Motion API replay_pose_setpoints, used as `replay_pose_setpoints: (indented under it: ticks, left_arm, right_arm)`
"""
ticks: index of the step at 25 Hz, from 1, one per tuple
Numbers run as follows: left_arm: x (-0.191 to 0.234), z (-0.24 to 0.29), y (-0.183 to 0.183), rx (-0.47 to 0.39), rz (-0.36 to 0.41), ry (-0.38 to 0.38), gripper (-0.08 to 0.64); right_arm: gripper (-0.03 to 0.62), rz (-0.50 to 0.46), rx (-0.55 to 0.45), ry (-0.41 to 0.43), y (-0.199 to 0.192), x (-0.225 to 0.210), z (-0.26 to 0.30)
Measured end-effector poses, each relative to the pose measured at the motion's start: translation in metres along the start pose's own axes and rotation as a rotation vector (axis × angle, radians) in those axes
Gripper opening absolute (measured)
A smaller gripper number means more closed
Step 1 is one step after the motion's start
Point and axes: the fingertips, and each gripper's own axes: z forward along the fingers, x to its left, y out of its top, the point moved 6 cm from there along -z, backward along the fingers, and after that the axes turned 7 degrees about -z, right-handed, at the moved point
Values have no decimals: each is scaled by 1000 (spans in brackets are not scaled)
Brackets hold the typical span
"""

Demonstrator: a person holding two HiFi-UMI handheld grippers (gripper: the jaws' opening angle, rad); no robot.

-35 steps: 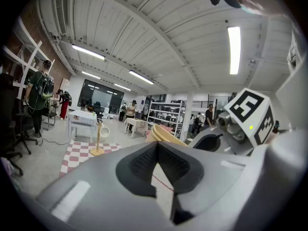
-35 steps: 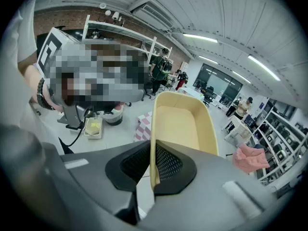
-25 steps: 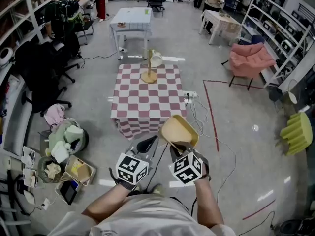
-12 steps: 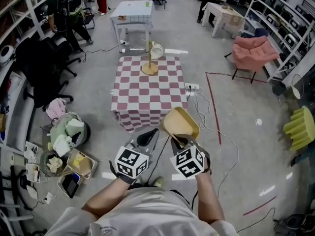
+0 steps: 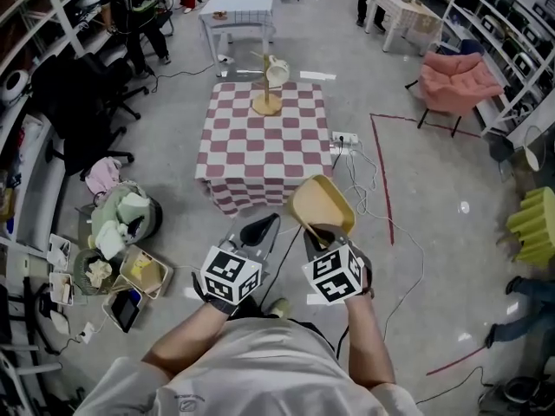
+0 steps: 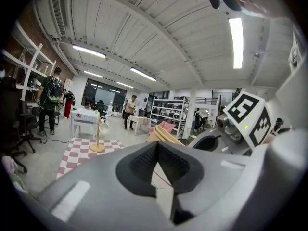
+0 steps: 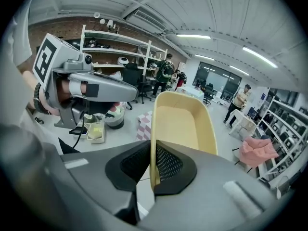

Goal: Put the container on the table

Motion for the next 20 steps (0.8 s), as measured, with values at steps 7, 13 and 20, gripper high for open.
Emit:
replay_pose_setpoints:
  ticks: [7,13,20]
  left_arm:
    - [8,14,-3,4,-3,4,6]
    - [35,40,0,9,-13,-15,6]
    - [85,91,12,38,-6,-53,6]
  right_arm:
    - [31,29,-1,-4,-4,-12,16]
    - [31,67,25,-5,1,-26,50]
    - [31,117,65,-32,16,-64,102]
